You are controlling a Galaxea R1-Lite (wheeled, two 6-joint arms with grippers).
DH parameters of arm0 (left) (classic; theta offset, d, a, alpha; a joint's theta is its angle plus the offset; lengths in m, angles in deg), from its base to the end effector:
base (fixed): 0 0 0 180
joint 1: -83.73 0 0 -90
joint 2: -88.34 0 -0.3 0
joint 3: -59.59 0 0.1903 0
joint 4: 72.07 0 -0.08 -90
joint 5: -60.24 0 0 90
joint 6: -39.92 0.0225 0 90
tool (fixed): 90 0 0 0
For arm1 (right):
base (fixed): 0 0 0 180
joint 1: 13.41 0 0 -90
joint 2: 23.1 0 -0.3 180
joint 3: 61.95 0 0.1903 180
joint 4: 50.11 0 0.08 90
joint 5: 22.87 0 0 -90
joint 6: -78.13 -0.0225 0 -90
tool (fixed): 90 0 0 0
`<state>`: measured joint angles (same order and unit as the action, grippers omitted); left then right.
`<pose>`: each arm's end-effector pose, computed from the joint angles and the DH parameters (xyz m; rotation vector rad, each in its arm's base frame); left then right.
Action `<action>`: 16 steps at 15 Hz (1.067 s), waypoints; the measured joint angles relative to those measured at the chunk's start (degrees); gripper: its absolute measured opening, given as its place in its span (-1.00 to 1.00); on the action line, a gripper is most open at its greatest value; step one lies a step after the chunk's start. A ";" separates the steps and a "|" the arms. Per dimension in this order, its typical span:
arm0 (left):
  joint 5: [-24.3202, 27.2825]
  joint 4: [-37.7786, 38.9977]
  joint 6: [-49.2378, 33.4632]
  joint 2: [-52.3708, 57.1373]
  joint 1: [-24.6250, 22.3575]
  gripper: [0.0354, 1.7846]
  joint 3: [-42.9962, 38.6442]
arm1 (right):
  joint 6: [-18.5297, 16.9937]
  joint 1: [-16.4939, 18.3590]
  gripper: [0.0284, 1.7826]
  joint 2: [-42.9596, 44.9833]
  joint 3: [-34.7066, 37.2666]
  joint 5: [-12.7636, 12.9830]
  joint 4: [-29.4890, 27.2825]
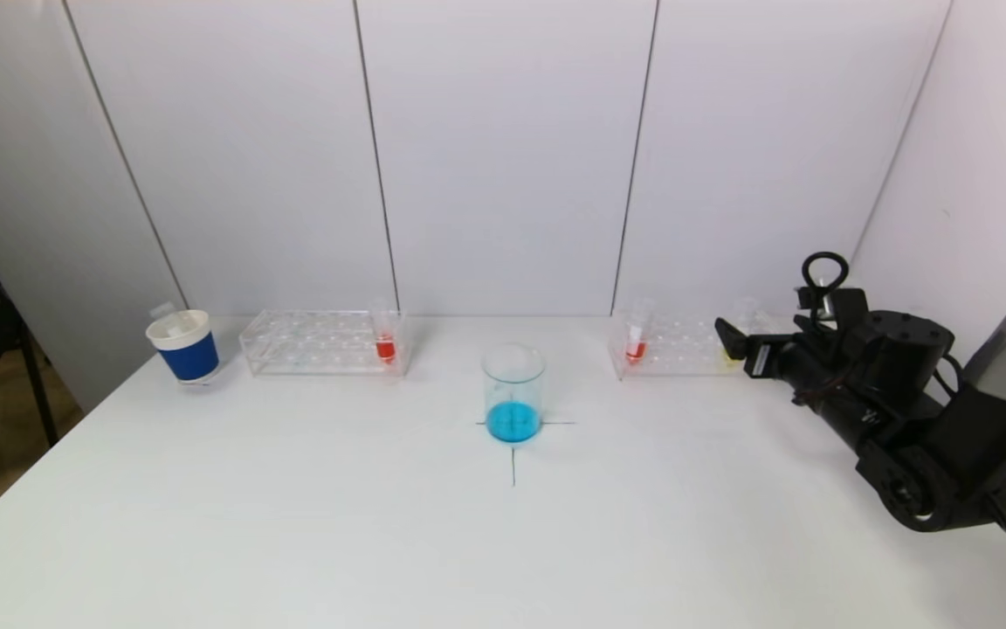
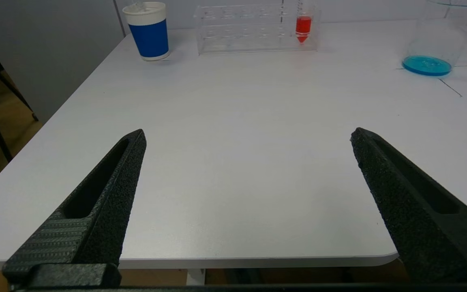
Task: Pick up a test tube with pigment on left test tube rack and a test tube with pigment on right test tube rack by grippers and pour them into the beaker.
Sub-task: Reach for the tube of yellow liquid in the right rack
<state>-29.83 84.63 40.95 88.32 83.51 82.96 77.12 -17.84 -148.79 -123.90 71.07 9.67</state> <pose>-0.0228 -0.0001 0.0756 0.0180 -0.0008 0.0051 0.3605 0.0264 0.0659 0.0126 0.0690 0.0079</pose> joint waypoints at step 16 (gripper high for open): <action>0.00 0.00 0.01 0.00 -0.02 0.98 0.00 | 0.30 0.93 0.99 -6.46 -9.79 0.16 -1.15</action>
<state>-29.83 84.63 40.96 88.32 83.49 82.96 77.43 -16.91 -155.25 -133.69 71.22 8.53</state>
